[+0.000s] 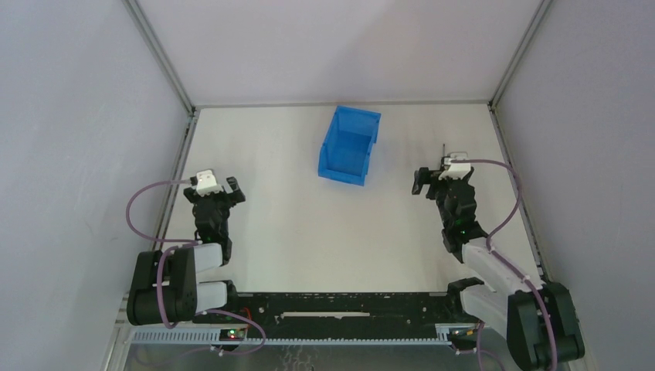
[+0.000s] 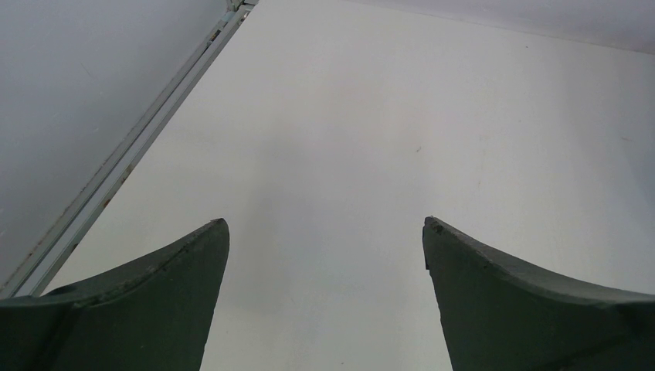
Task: Put the screwdriver in the bin
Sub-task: Pick up the screwdriver from the center of the board.
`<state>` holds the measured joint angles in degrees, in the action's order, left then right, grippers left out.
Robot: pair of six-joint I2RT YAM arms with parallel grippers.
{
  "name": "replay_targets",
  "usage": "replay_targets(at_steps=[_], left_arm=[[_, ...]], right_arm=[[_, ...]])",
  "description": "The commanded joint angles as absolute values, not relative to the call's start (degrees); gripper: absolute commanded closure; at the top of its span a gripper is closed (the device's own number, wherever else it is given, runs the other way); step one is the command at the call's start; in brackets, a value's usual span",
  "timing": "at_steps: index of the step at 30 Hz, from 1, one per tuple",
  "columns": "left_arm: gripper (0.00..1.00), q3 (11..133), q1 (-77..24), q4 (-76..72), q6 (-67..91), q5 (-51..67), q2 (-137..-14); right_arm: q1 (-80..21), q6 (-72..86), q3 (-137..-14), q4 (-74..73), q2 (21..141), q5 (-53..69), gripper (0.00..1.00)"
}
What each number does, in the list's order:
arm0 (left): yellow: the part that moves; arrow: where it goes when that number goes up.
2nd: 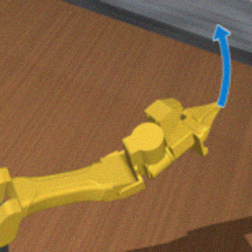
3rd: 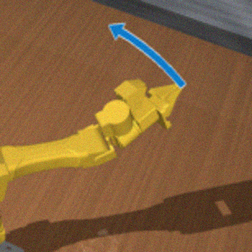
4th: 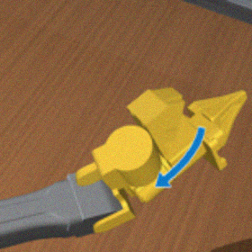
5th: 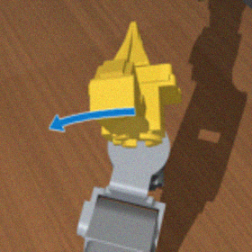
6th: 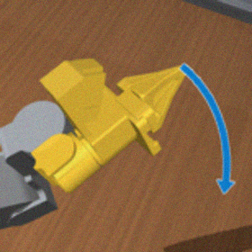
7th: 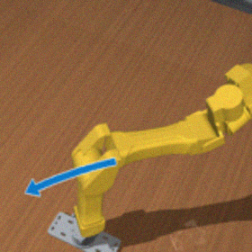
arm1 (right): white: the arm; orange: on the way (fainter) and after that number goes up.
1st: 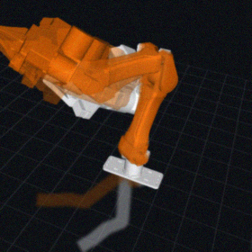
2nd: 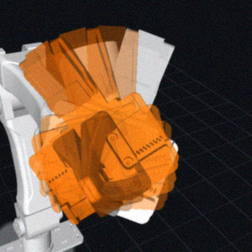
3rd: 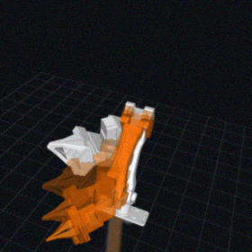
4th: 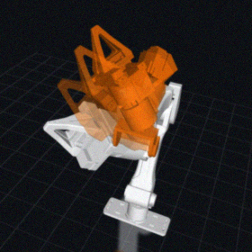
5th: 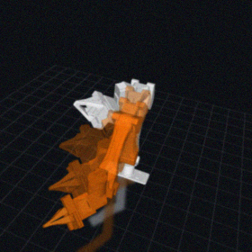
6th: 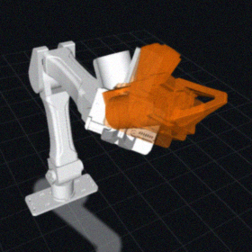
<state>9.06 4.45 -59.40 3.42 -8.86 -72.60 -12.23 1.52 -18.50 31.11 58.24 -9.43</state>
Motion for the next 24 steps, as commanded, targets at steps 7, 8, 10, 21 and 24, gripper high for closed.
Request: replay_targets(at_steps=[7, 8, 10, 21, 24], left_arm=[[0.0, 10.73, 4.06, -61.08, 2.07, -9.73, -72.16], [0.0, 10.79, 4.05, -61.08, 2.09, -9.73, -72.16], [0.0, 10.75, 4.04, -61.08, 2.06, -9.73, -72.16], [0.0, 10.74, 4.04, -61.06, 2.09, -9.74, -72.13], [0.0, 10.79, 4.04, -61.08, 2.1, -9.75, -72.16]], right_arm=[[-13.45, 0.89, -37.0, 7.52, 49.05, -12.38, 0.0], [-13.45, 0.95, -39.39, 5.11, 49.02, -12.36, 0.0], [-13.45, 1.0, -44.44, 0.81, 49.13, -12.33, 0.0], [-13.36, 0.09, -72.31, -18.02, 52.77, -10.87, 0.0], [-13.32, 0.09, -77.78, -20.99, 54.61, -10.04, 0.0]])
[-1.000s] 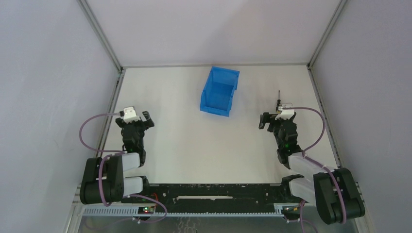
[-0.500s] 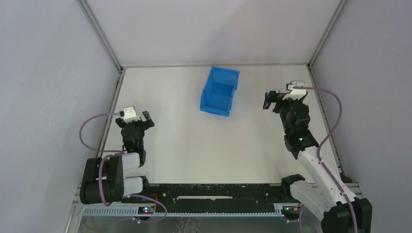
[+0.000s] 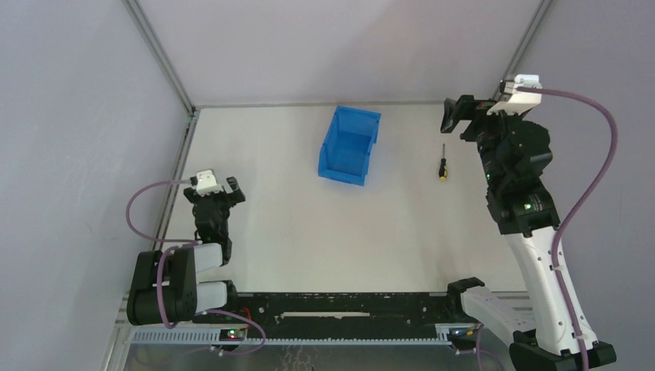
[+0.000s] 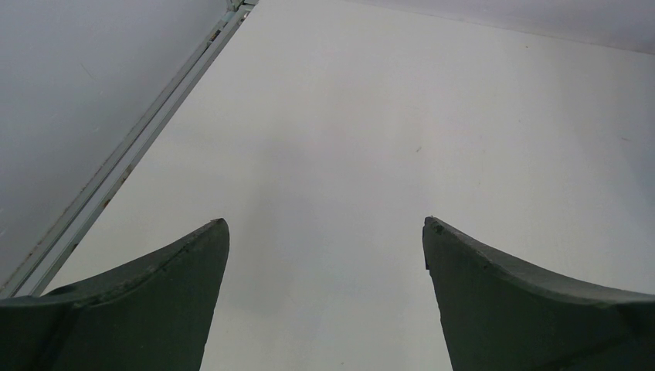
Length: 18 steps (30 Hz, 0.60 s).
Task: Put the screwdriver in the bin
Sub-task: Pick up the screwdriver from the center of the board.
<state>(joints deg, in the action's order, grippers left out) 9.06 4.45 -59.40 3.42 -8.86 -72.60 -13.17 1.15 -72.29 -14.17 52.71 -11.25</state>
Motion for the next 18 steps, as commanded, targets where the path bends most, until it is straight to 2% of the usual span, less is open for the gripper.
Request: replay_targets(at_steps=[1, 10, 18], left_arm=[[0.0, 10.75, 4.04, -61.08, 2.05, -9.69, -72.16], [0.0, 10.79, 4.04, -61.04, 2.07, -9.72, -72.14], [0.0, 10.76, 4.04, -61.08, 2.11, -9.67, -72.16]], right_arm=[[-13.27, 0.09, -79.27, -21.95, 55.13, -9.85, 0.0], [-11.42, 0.24, -85.44, -26.15, 60.77, -9.15, 0.0], [-5.18, 5.14, -88.59, -30.05, 75.96, -8.97, 0.0]])
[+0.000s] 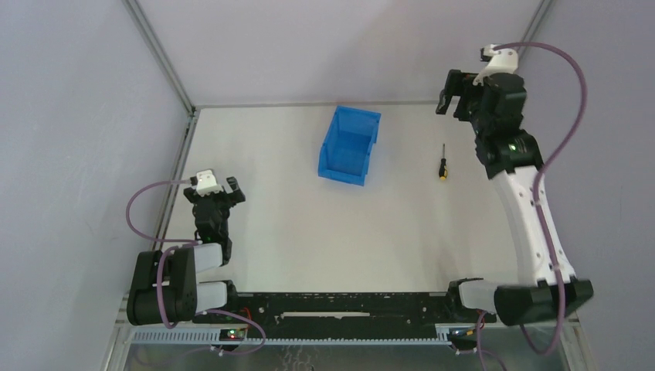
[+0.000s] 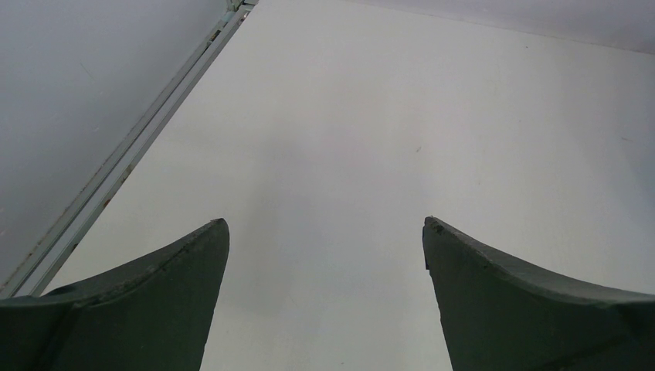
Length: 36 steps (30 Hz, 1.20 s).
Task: Put the screwdriver in the bin
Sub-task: Pick up the screwdriver from the center of the board.
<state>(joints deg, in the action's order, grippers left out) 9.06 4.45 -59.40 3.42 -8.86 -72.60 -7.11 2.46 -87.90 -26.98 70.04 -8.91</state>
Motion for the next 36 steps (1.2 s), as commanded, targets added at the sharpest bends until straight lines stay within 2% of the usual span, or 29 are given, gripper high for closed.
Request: replay_targets(at_steps=[1, 16, 23, 31, 36], left_arm=[[0.0, 10.73, 4.05, -61.08, 2.04, -9.69, -72.15], [0.0, 10.73, 4.09, -61.08, 2.08, -9.67, -72.16], [0.0, 10.75, 4.04, -61.08, 2.04, -9.71, -72.16], [0.0, 10.76, 4.04, -61.08, 2.09, -9.7, -72.15], [0.0, 10.72, 4.08, -61.08, 2.08, -9.71, -72.15]], right_arm=[[-4.71, 5.53, -88.25, -29.79, 77.65, -8.86, 0.0], [1.65, 8.48, -81.3, -26.17, 98.93, -7.27, 0.0], [3.76, 9.6, -79.92, -25.22, 107.07, -4.43, 0.05], [4.2, 9.07, -79.98, -25.67, 112.9, -3.57, 0.15], [4.82, 9.44, -80.02, -25.86, 115.47, -1.96, 0.28]])
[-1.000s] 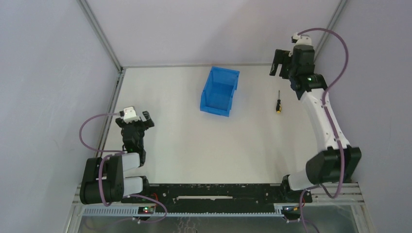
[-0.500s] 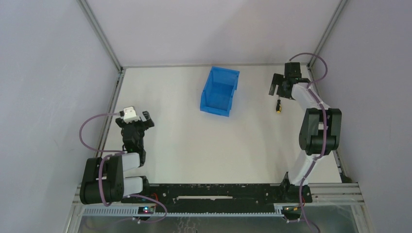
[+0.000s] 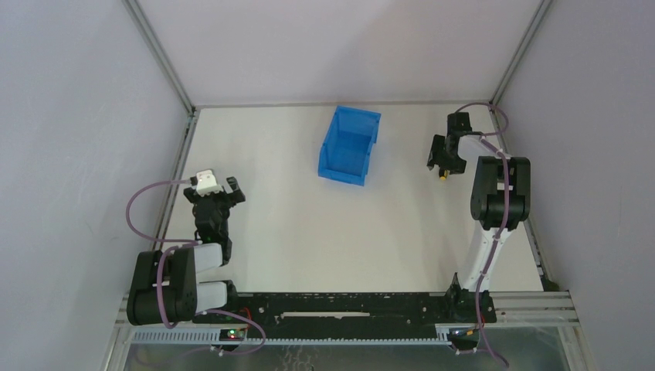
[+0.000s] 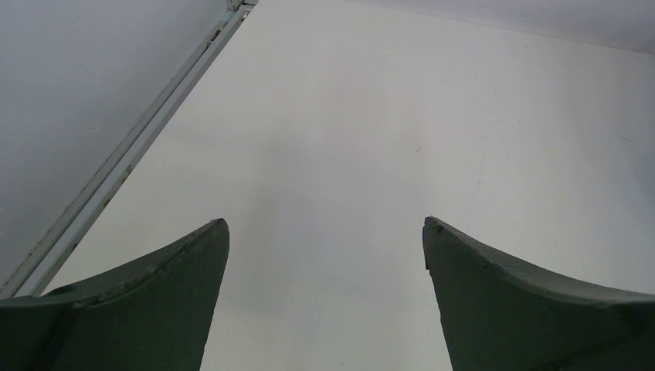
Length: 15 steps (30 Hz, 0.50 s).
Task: Put the screwdriver in the bin
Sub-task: Pick up the screwdriver from the center of the board.
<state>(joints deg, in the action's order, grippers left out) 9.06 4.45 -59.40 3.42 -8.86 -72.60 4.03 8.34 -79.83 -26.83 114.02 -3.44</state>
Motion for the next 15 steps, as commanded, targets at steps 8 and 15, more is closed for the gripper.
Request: replay_targets(at_steps=[8, 15], left_arm=[[0.0, 10.73, 4.05, -61.08, 2.1, -9.72, -72.16], [0.0, 10.72, 4.02, -61.08, 2.09, -9.71, -72.16]], right_arm=[[5.19, 9.12, -82.18, -27.94, 117.49, -1.75, 0.6], [5.19, 8.63, -82.47, -28.97, 114.58, -3.55, 0.74]])
